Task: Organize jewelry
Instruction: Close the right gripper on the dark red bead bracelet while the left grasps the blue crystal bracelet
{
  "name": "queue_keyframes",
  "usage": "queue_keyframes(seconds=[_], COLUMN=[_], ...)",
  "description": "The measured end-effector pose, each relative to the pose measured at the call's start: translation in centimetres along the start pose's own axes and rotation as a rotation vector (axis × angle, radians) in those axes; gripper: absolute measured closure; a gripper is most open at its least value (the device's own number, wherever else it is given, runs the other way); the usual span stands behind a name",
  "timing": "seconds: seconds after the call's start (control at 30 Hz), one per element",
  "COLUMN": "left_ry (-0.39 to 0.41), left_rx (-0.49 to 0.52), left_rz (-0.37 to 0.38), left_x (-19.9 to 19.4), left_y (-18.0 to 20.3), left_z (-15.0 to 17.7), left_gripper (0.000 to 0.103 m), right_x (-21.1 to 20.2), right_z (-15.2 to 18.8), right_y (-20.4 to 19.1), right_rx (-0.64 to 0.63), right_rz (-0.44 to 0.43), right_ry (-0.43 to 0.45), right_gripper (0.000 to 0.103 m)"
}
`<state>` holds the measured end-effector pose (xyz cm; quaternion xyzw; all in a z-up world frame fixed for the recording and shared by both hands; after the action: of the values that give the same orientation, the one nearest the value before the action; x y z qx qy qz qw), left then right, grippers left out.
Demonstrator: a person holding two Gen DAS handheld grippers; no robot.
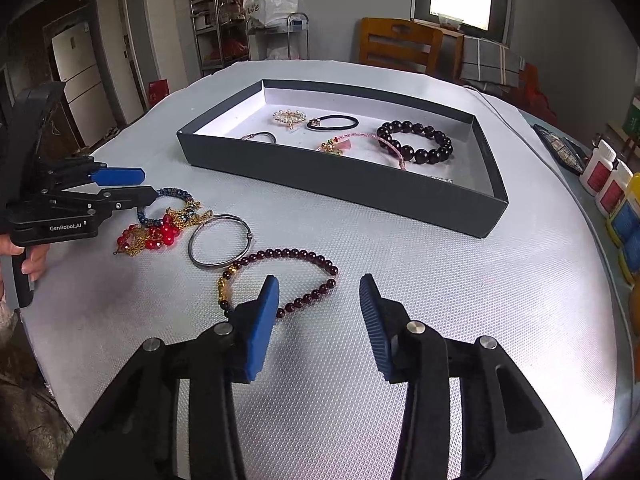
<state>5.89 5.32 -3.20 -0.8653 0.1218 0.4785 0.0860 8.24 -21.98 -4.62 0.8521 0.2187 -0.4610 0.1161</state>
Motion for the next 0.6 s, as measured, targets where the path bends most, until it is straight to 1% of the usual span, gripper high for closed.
queue_keyframes(seconds=[0.07, 0.2, 0.37, 0.6], left_ry=[-0.009, -0.024, -0.021, -0.018], left_rx=[0.0, 0.009, 0.014, 0.021], left_rz=[0.0, 0.001, -0.002, -0.004], left_x=[0.2, 0.6, 0.7, 0.6], left_y=[0.0, 0.2, 0.2, 0.3], left_z=[-0.1, 0.1, 0.3, 0.3], left_gripper=[0.062, 0.063, 0.064, 0.067], right_x=[0.3, 0.9, 1.4, 1.7], right_z=[-0.2, -0.5, -0.6, -0.7], right_y=[0.0, 0.3, 0.2, 0.3], right_rx=[0.001, 0.014, 0.007, 0.019], right_rz=[0.009, 0.024, 0.022, 0.003], right_ry=[-0.003, -0.017, -0.034, -0.047], right_gripper=[0.063, 0.065, 0.071, 0.073])
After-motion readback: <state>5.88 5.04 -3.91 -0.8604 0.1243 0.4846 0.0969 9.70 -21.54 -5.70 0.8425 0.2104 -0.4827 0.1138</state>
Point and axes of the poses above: each gripper's, at about its wrist camera, not at the fingertips, and x roughly the way its jaws point, y to its right, z to its underside, the point moved 2 cm from there along x, roughly the way its jaws point, and after that the axes turned 8 degrees about -y, right-handed, at the moved point
